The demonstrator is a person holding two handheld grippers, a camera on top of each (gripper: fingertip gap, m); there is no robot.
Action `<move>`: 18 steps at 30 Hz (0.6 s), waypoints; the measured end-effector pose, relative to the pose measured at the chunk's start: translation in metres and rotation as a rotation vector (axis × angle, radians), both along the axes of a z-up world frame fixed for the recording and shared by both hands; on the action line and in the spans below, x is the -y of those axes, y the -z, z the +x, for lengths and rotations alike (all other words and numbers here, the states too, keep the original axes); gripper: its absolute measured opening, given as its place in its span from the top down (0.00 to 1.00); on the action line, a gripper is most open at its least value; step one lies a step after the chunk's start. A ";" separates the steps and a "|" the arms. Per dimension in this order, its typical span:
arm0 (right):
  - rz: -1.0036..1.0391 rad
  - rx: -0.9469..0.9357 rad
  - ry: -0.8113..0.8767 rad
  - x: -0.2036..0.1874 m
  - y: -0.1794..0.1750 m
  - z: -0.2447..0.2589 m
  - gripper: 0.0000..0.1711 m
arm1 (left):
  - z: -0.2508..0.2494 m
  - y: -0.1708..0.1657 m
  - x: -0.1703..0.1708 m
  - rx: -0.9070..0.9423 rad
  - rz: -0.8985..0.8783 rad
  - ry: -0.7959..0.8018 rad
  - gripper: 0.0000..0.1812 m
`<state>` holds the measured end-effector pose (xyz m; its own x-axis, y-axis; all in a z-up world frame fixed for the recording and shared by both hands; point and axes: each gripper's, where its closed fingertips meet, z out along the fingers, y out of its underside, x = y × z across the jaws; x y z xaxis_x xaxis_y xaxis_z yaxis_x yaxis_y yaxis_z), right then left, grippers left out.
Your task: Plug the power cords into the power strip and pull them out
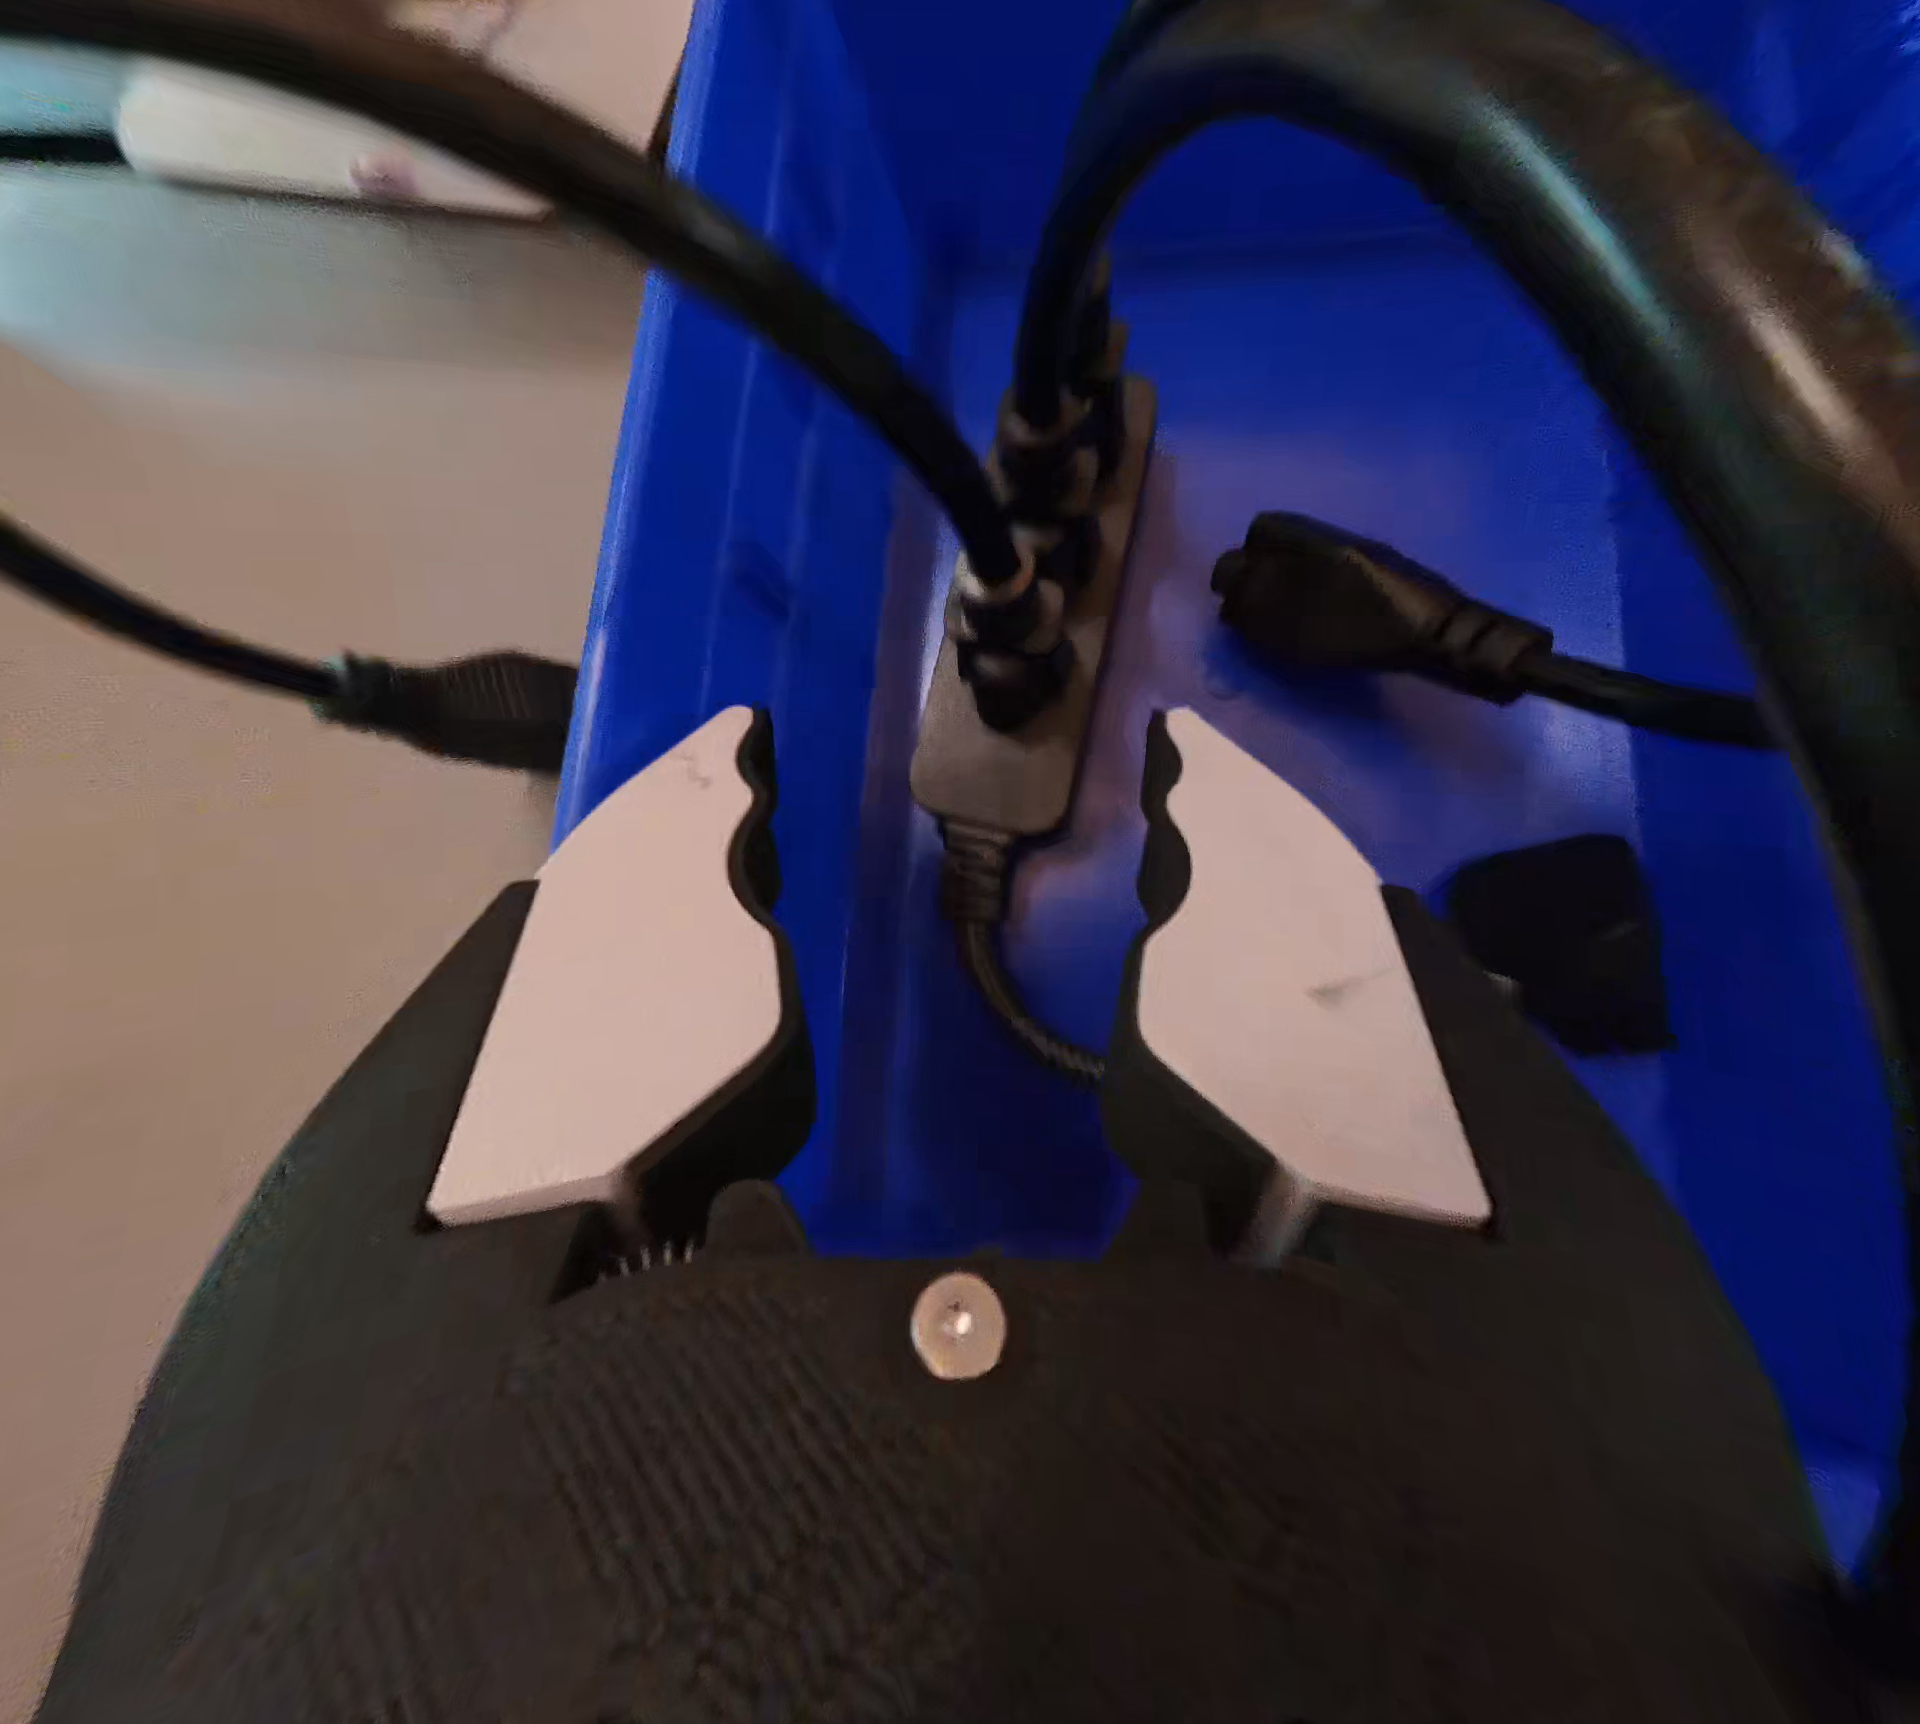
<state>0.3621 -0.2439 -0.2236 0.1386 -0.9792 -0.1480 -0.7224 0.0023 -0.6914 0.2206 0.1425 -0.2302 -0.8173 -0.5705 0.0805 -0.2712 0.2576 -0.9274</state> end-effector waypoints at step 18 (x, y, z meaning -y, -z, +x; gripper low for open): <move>-0.076 0.233 -0.172 -0.141 -0.057 0.005 0.63 | -0.006 0.025 0.013 0.052 0.247 0.030 0.79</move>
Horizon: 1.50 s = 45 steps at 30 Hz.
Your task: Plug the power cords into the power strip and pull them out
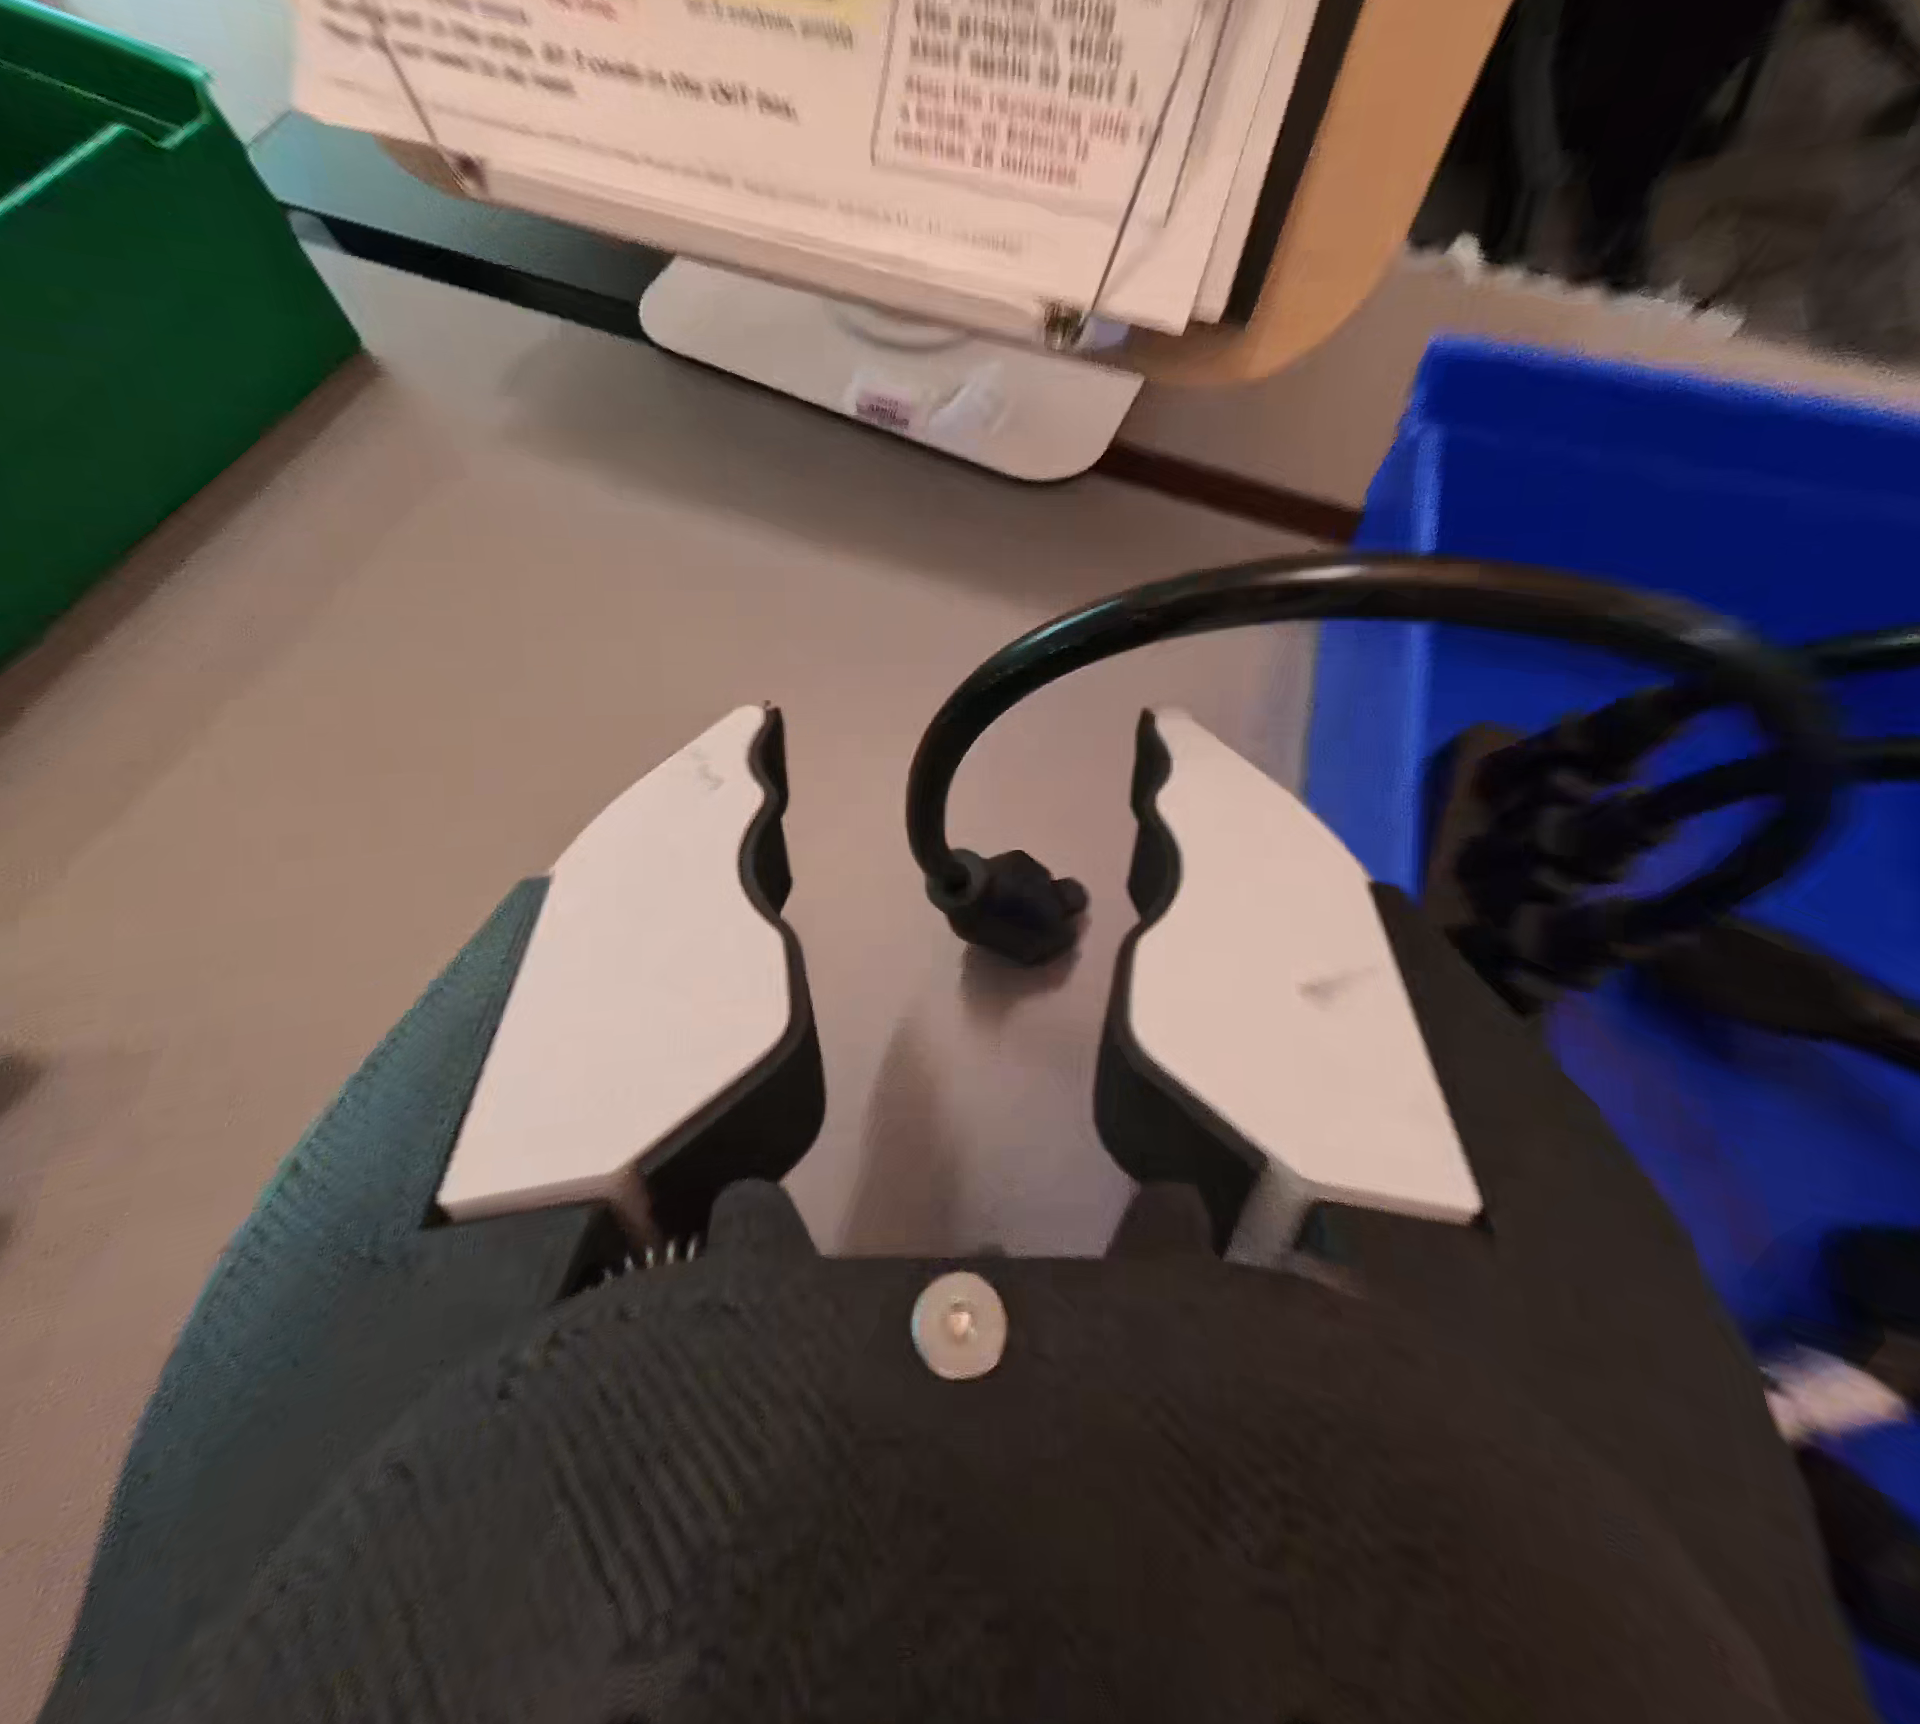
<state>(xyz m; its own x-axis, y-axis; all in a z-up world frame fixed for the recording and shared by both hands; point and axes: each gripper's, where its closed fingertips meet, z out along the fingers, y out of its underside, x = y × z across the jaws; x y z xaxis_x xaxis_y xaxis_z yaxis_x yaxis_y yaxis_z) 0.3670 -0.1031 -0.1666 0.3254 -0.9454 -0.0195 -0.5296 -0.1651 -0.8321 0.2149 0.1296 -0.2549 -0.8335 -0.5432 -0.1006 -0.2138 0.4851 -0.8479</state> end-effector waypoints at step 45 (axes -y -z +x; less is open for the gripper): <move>-0.092 0.183 0.138 0.178 0.003 -0.193 0.43 | 0.010 -0.030 0.092 -0.156 -0.074 -0.142 0.76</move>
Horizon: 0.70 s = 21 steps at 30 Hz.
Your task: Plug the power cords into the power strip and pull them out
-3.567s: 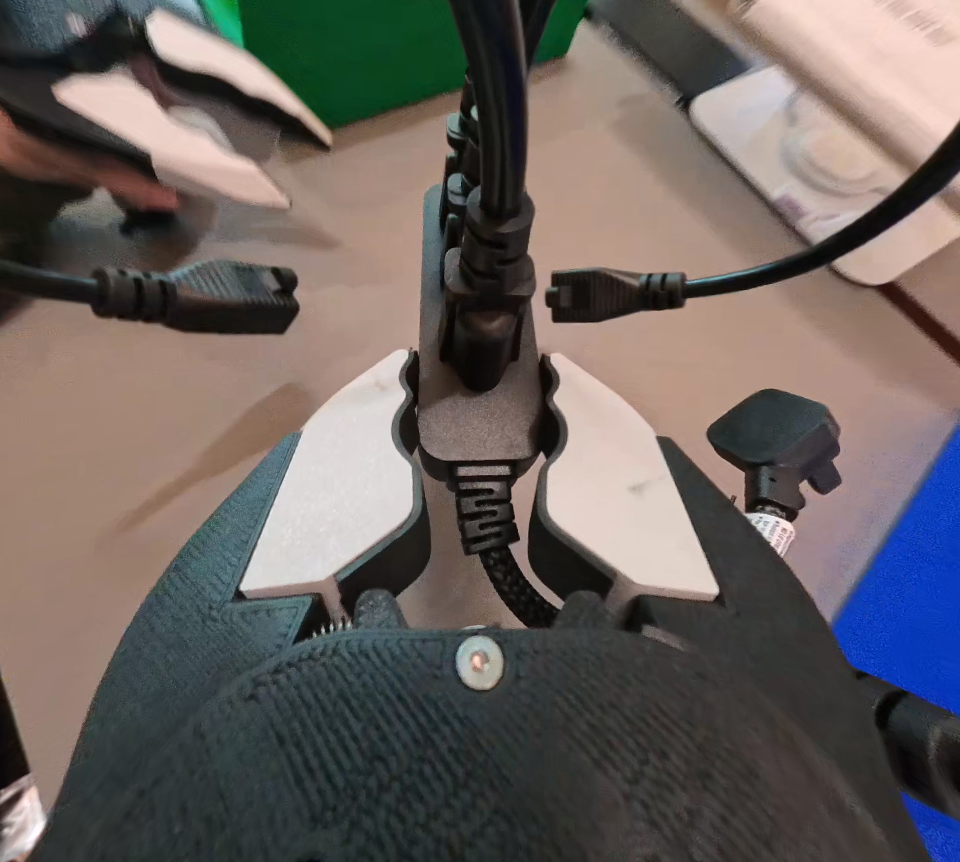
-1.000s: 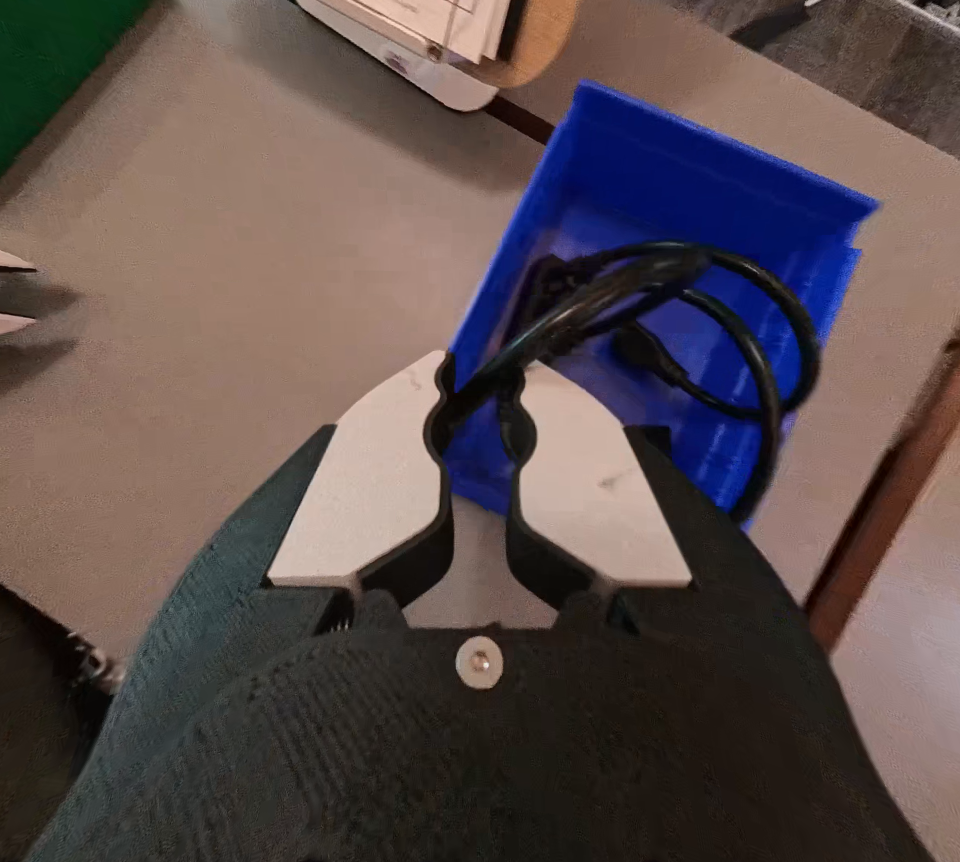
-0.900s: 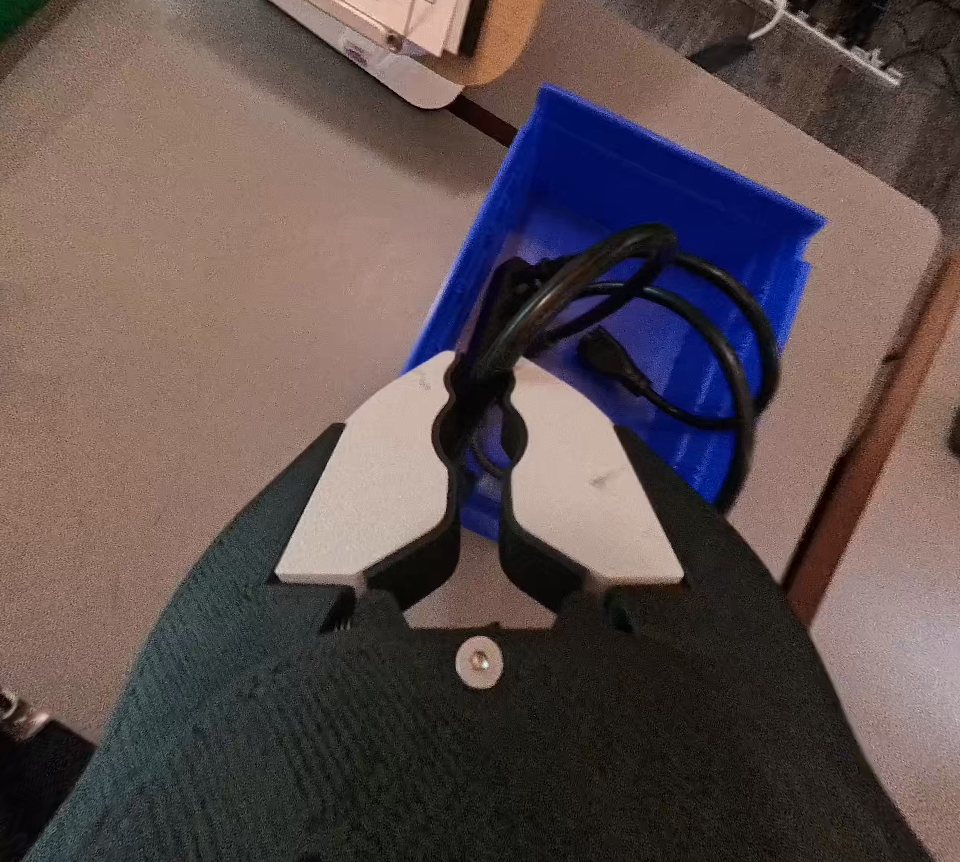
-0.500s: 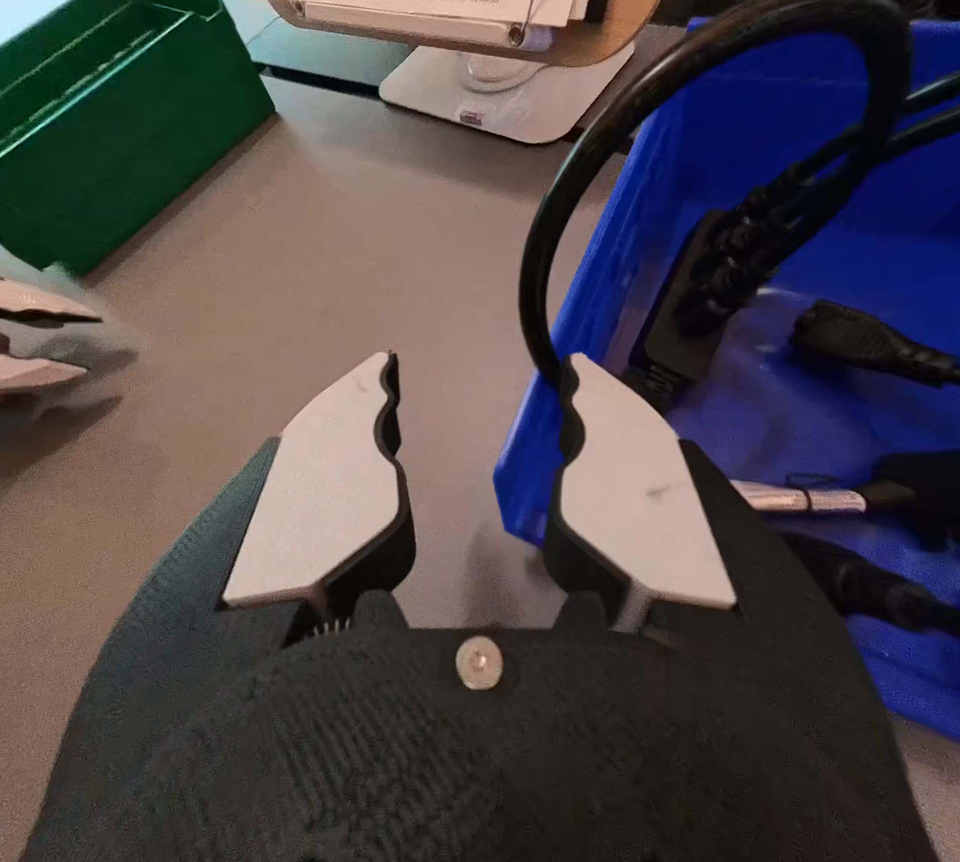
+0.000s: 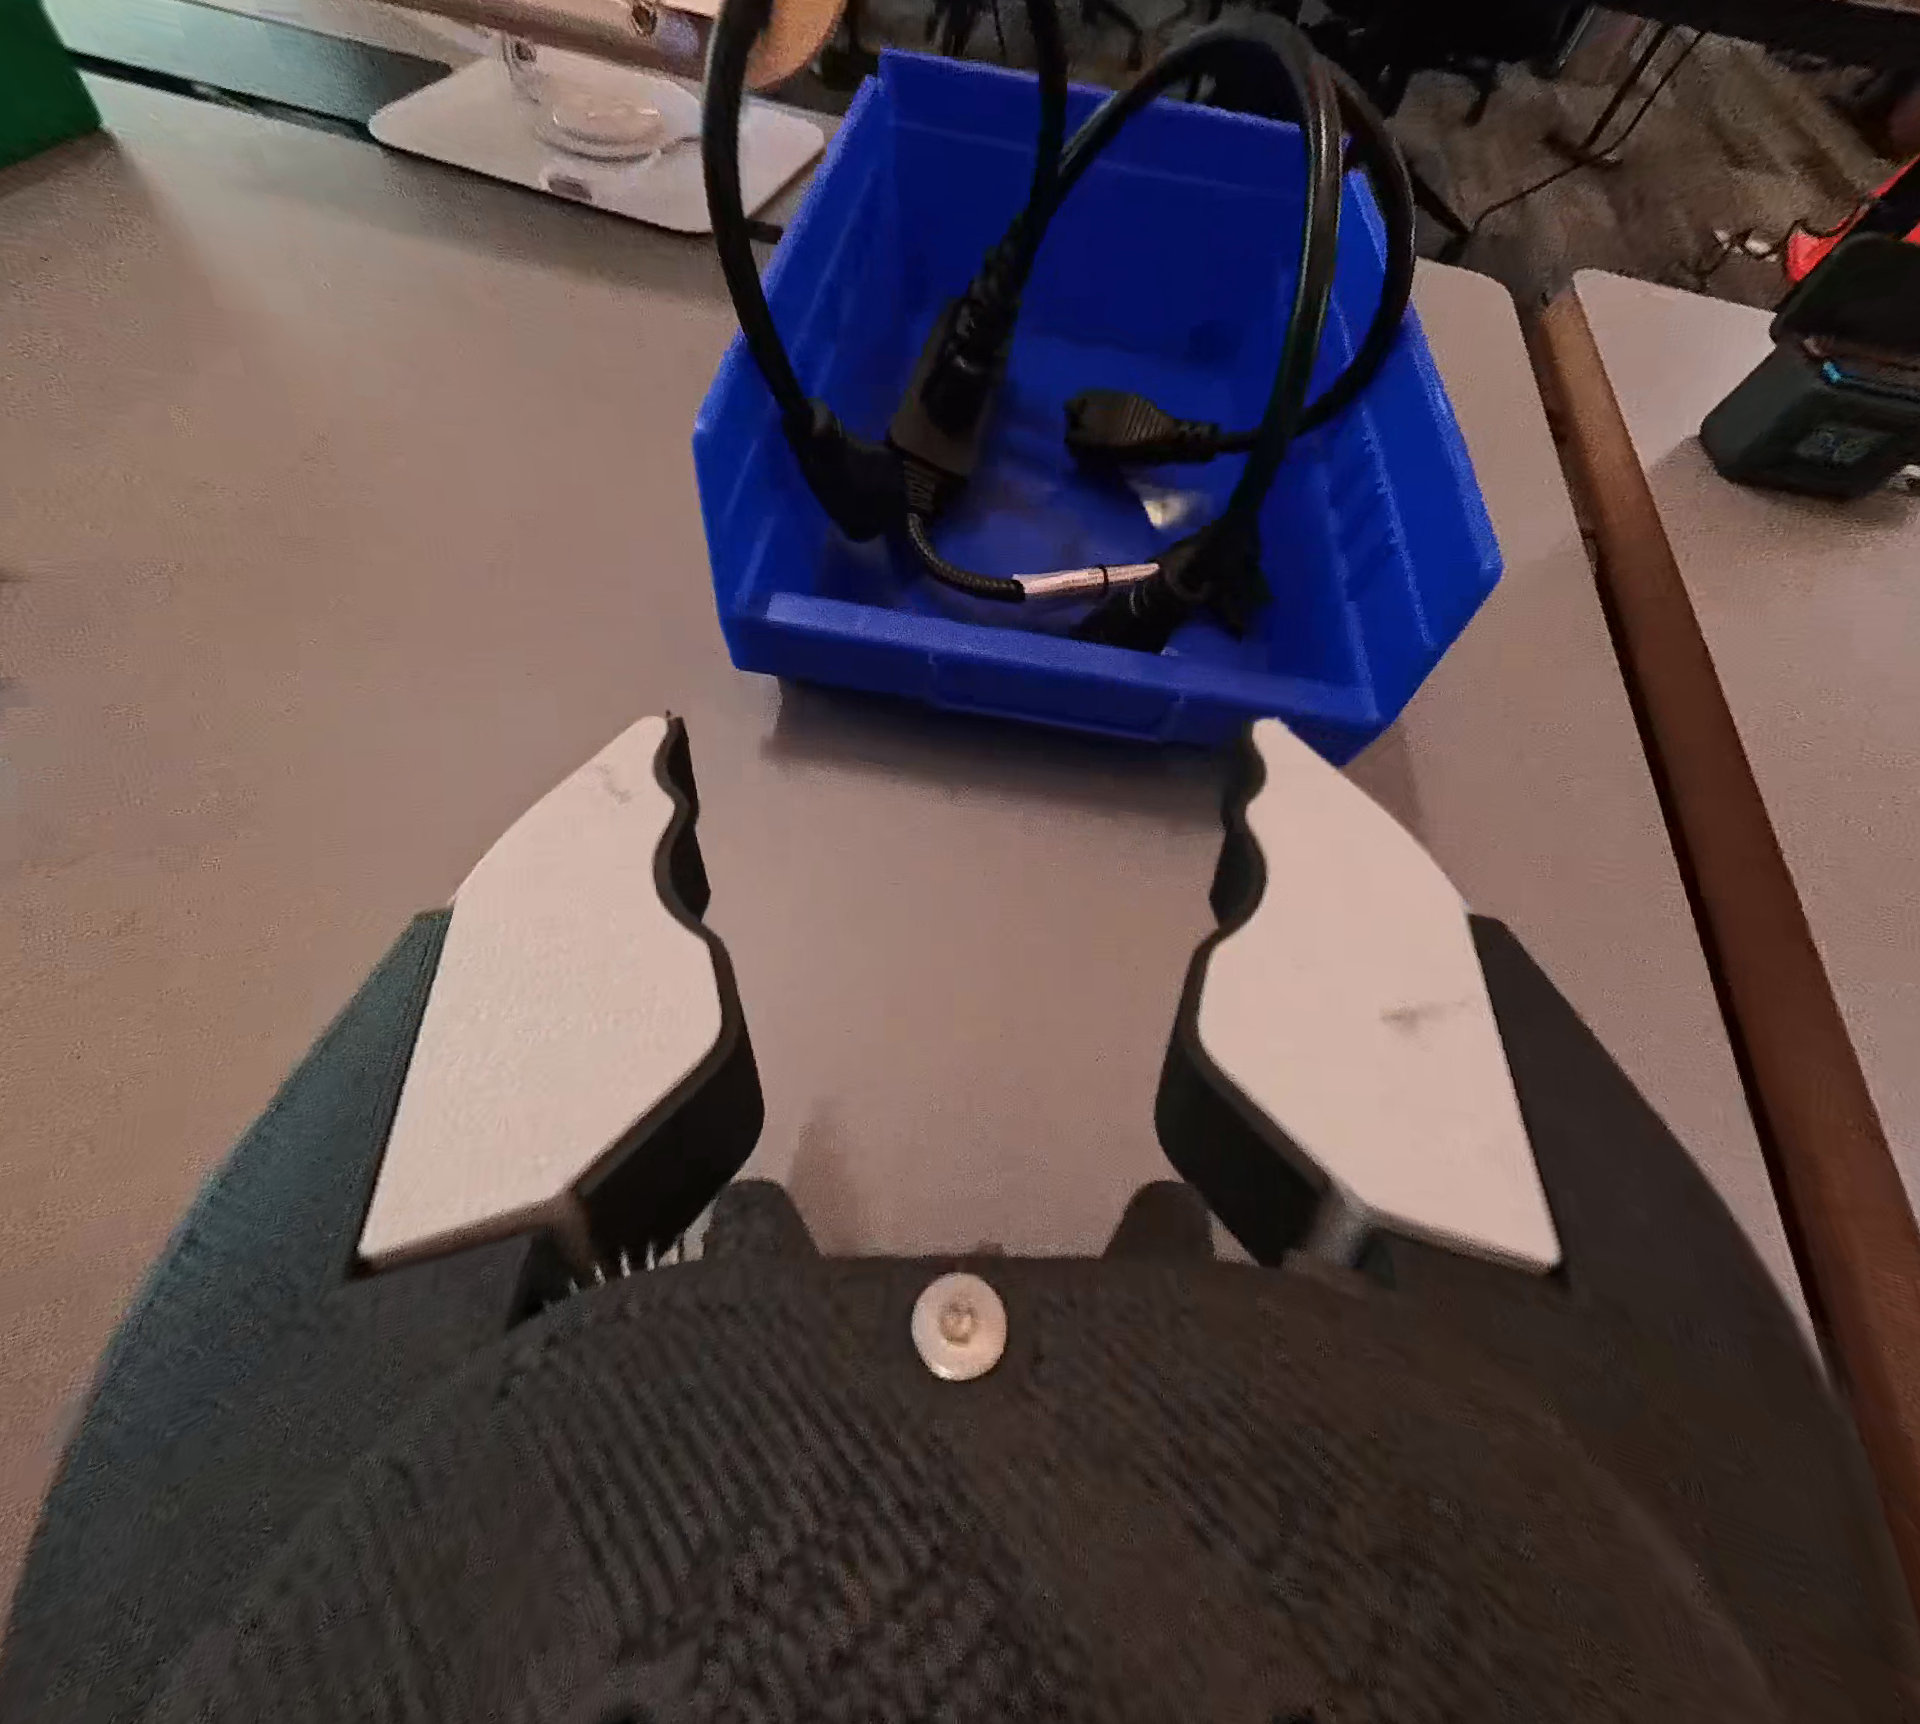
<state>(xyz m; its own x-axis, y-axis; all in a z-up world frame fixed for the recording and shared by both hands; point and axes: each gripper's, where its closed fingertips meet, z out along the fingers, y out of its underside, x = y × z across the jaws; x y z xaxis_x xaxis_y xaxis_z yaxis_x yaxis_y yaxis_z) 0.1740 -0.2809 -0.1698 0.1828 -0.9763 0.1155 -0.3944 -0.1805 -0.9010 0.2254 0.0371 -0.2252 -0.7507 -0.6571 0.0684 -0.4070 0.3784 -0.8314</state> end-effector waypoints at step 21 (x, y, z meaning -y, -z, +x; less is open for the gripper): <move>0.109 0.038 -0.057 0.009 0.009 -0.007 0.47 | 0.147 -0.035 0.227 -0.463 0.174 -0.241 0.67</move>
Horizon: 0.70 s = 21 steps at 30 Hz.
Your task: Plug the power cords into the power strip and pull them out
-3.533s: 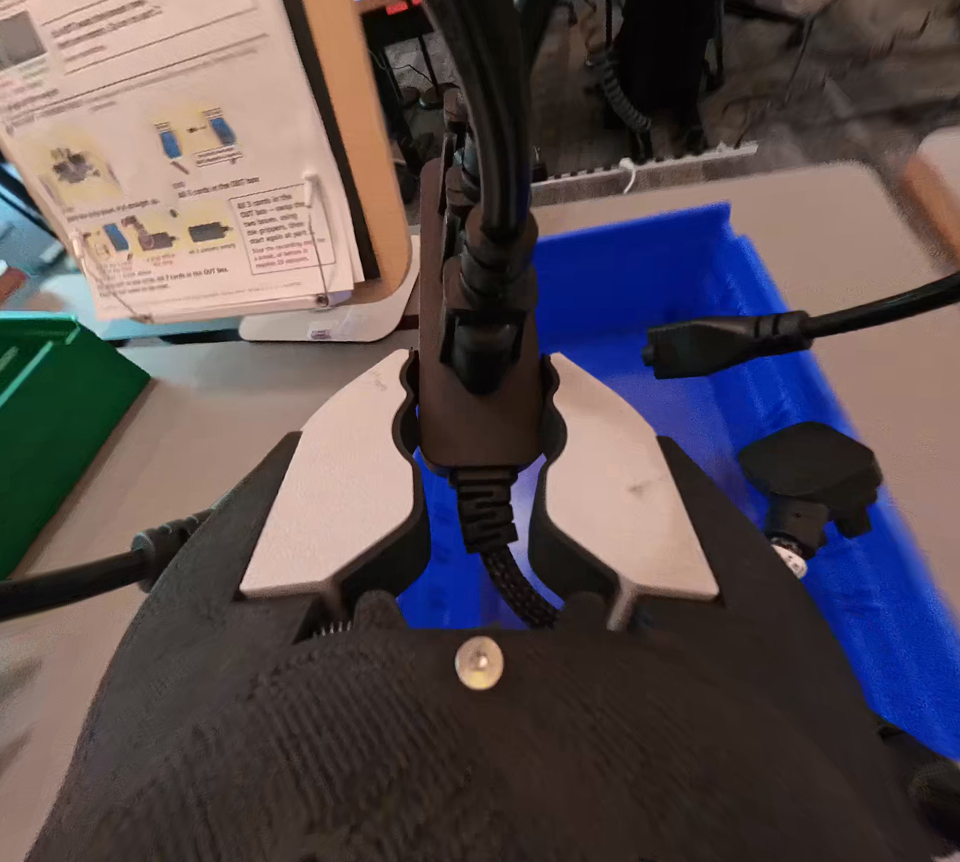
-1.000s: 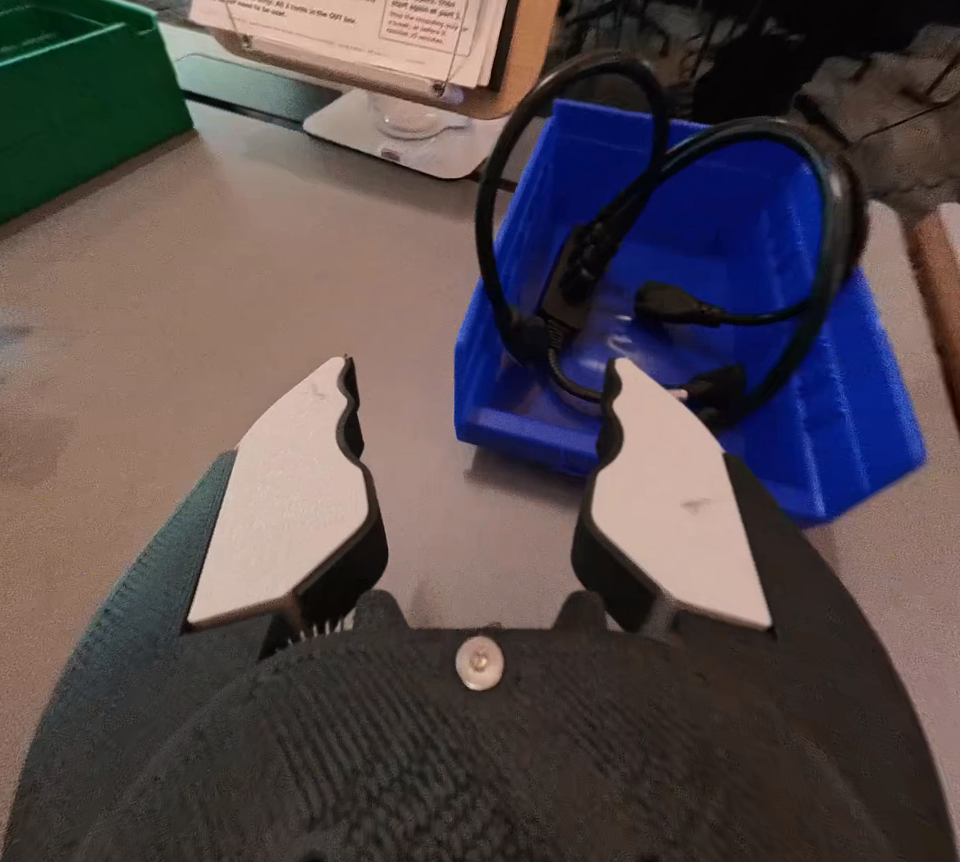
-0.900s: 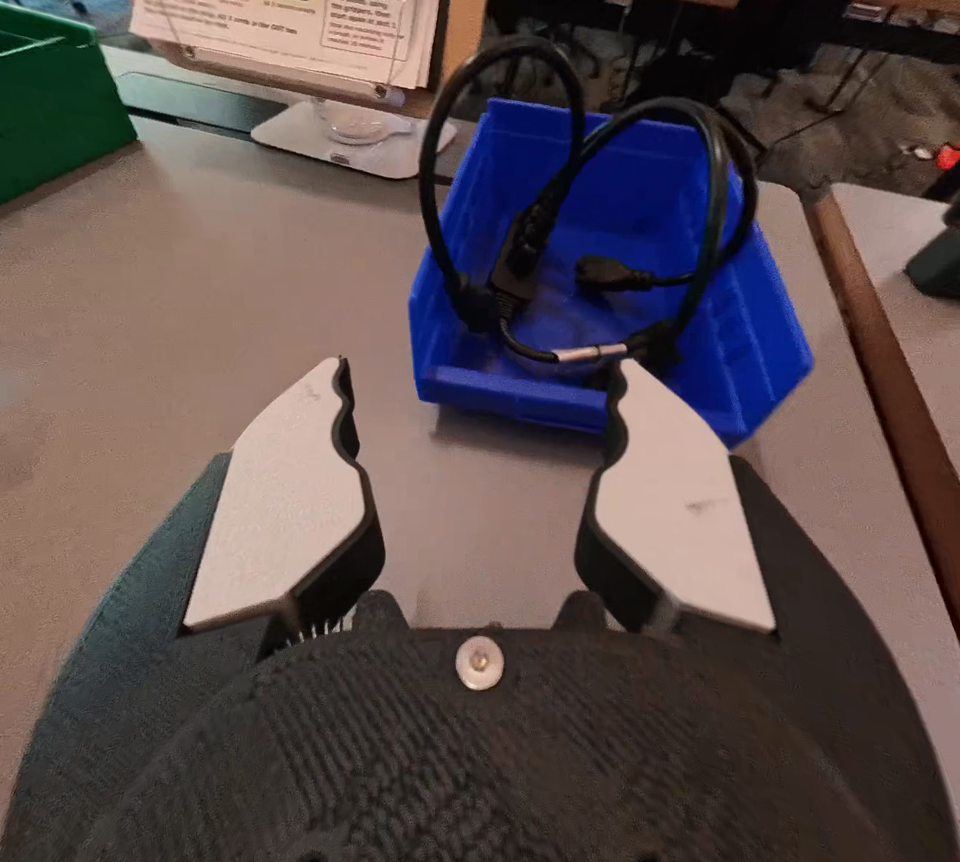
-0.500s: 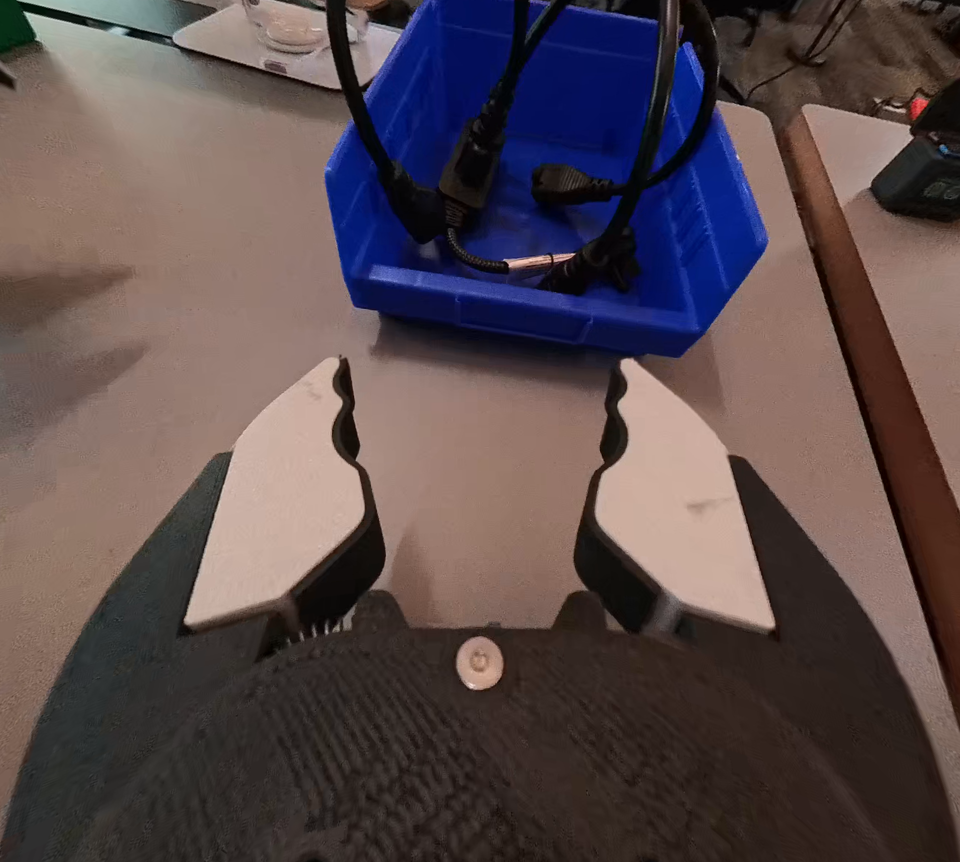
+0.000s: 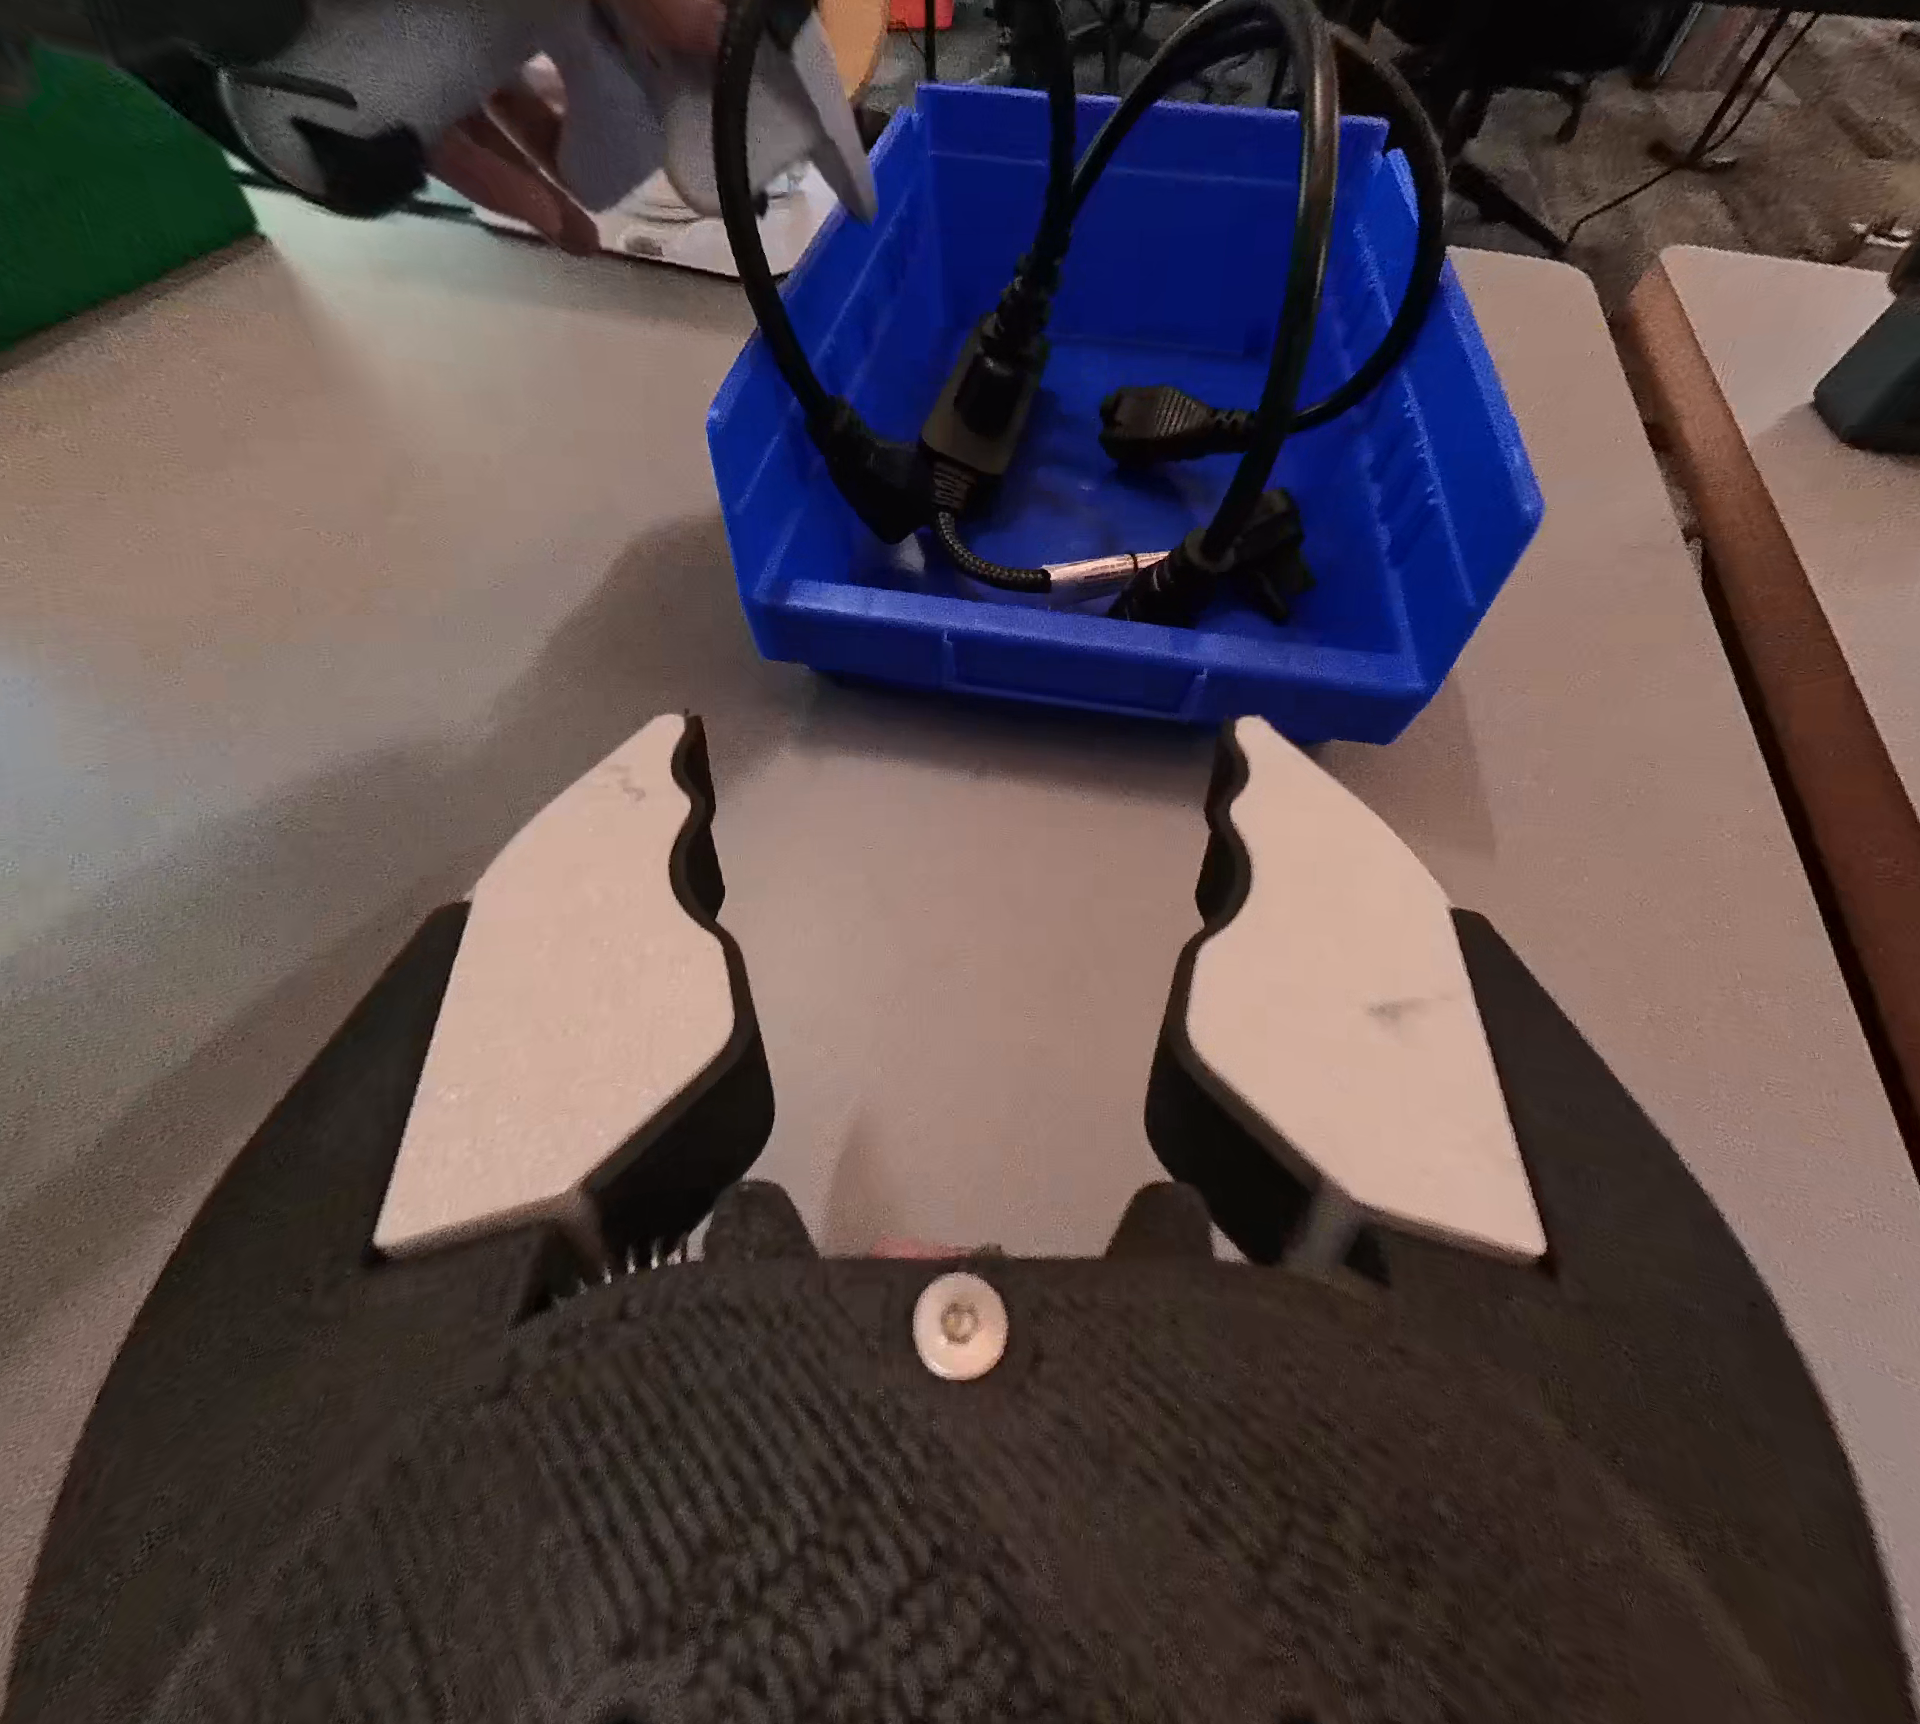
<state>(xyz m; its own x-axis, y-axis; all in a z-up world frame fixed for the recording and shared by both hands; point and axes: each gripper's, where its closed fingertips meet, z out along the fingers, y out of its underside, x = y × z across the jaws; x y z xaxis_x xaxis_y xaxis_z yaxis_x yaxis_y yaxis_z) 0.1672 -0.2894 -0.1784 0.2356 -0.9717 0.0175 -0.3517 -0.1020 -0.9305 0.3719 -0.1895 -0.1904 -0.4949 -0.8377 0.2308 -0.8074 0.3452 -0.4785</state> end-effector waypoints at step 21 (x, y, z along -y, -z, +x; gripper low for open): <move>-0.018 0.089 0.022 0.011 -0.032 -0.014 0.49 | 0.017 0.043 -0.022 0.134 0.067 0.055 0.96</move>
<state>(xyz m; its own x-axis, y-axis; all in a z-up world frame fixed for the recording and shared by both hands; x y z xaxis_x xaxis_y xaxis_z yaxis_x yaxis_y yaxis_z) 0.1531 -0.3002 -0.1468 0.2107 -0.9760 0.0553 -0.2698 -0.1124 -0.9563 0.3894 -0.1670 -0.2329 -0.5630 -0.8199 0.1040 -0.7168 0.4219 -0.5551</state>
